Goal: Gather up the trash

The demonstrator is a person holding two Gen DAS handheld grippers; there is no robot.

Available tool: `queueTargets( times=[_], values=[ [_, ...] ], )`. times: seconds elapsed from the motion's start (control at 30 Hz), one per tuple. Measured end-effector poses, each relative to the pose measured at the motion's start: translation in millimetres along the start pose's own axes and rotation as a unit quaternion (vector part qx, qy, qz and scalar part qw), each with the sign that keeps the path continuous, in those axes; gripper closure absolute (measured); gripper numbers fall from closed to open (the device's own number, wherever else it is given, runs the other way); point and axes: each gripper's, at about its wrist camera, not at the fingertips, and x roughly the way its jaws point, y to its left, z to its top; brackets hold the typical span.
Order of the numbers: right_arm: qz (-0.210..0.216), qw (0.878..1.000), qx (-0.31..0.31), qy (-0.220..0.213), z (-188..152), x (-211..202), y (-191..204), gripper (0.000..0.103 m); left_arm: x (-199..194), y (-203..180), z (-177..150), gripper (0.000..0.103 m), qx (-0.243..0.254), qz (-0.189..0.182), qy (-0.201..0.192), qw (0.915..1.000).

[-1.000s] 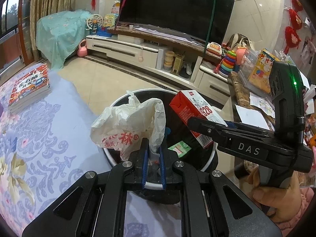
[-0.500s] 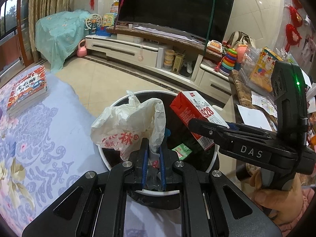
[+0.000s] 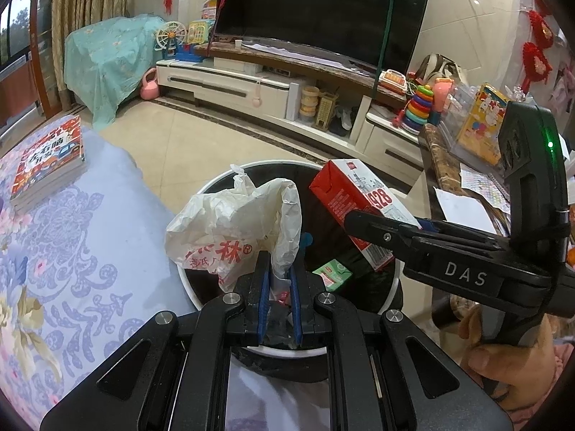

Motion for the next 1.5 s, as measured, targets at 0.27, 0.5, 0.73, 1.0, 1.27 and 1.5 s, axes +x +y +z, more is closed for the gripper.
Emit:
queueTargets(
  times=[0.27,0.5,0.73,1.0,1.27,1.5],
  values=[
    [-0.001,1.0,0.001,0.002,0.7,0.2,3.4,0.055,1.6,0.4,0.0,0.094,-0.001,0.003,0.003,1.0],
    [-0.001,1.0,0.001,0.005,1.0,2.3,3.5,0.055,2.1,0.2,0.3,0.093,-0.001,0.004,0.005,1.0],
    [0.002,1.0,0.004,0.009,2.3,5.1,2.2,0.054,3.7,1.3,0.1,0.093,0.0,0.008,0.009,0.9999],
    [-0.001,1.0,0.007,-0.003,1.0,-2.7,2.4,0.052,-7.0,11.2,-4.7,0.078,-0.016,0.015,0.004,0.9998],
    [0.003,1.0,0.014,-0.02,-3.5,-19.2,8.2,0.032,-31.0,18.5,-17.0,0.062,-0.026,0.023,-0.013,0.9993],
    [0.018,0.999,0.021,-0.035,-14.1,-38.1,20.1,0.014,-51.3,29.2,-33.6,0.054,-0.05,0.021,-0.024,0.9983]
  ],
)
